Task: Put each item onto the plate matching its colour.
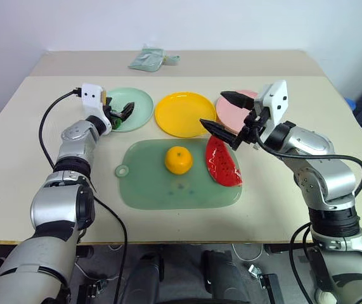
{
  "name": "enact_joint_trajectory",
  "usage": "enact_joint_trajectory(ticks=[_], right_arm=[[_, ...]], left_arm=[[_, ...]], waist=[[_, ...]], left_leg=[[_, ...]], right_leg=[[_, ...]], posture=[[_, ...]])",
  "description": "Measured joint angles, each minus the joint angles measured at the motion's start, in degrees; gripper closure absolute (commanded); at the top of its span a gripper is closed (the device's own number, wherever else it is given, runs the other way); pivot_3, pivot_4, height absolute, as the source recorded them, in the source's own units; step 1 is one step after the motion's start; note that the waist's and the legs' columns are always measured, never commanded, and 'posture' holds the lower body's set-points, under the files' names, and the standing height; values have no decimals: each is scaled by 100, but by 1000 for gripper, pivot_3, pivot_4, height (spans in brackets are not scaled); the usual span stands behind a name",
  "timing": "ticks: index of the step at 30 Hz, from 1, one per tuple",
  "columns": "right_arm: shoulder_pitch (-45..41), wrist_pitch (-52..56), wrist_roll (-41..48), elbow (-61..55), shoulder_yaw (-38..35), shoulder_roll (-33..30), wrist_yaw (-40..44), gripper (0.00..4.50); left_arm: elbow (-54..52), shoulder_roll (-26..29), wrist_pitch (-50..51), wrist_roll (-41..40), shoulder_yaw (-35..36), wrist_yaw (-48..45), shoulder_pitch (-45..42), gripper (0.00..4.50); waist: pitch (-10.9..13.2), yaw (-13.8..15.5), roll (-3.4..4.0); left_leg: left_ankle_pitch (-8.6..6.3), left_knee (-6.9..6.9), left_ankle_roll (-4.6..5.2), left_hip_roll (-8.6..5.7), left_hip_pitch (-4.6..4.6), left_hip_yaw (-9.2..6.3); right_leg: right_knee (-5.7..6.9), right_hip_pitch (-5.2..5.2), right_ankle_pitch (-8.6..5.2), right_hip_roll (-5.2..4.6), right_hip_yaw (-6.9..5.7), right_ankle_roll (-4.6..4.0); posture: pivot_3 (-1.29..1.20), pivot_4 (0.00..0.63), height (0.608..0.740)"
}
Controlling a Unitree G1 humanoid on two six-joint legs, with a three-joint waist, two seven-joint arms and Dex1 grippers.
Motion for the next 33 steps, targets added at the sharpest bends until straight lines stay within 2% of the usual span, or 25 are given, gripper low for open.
enact_joint_trajectory(ticks=[2,5,9,13,17,24,28,33], right_arm=[[213,172,393,-333,-31,-136,347,0],[376,308,655,-533,-42,-362,653,0],[408,311,686,-546,-55,-451,784,0],[401,304,678,-504,-52,-460,835,0],[402,221,551,-460,-16,-527,951,0],[488,-69,111,-134,53,-745,1095,0],[495,-113,61,-133,37,-745,1073,0],[563,-160,16,-133,18,-744,996,0]], left_arm=[[-964,7,665,-522,13,-1279,227,51],[-2170,-32,1444,-1087,-70,-2310,723,51],[-3336,-1,2078,-1269,-519,-3067,1480,51],[-3893,95,2276,-1196,-976,-3407,1810,51],[-3858,-102,1538,-683,-1467,-3386,1929,51],[-2935,-516,-44,360,-2129,-2912,1884,51],[-2594,-692,-382,505,-2204,-2740,1694,1111],[-2268,-921,-233,388,-1969,-2431,1538,1155]], waist=[[0,-29,1],[0,-66,1],[0,-89,1],[0,-34,1],[0,26,1],[-1,-13,1],[-1,6,1],[-1,6,1]], left_leg=[[0,-1,1,0,0,1],[-1,0,1,3,10,3],[0,0,1,6,15,2],[0,6,1,6,14,2],[0,16,1,2,13,2],[0,10,2,2,15,2],[0,14,2,2,15,2],[-1,16,2,2,13,0]], right_leg=[[0,4,0,-1,2,0],[1,5,-1,1,6,0],[7,6,-1,6,7,-1],[6,8,-1,6,9,0],[0,18,0,1,8,1],[0,16,0,3,8,1],[0,17,0,1,8,2],[2,17,0,2,8,2]], posture=[[0,150,740],[0,150,740],[0,150,740],[0,150,740],[0,150,740],[0,150,740],[0,150,740],[0,150,740]])
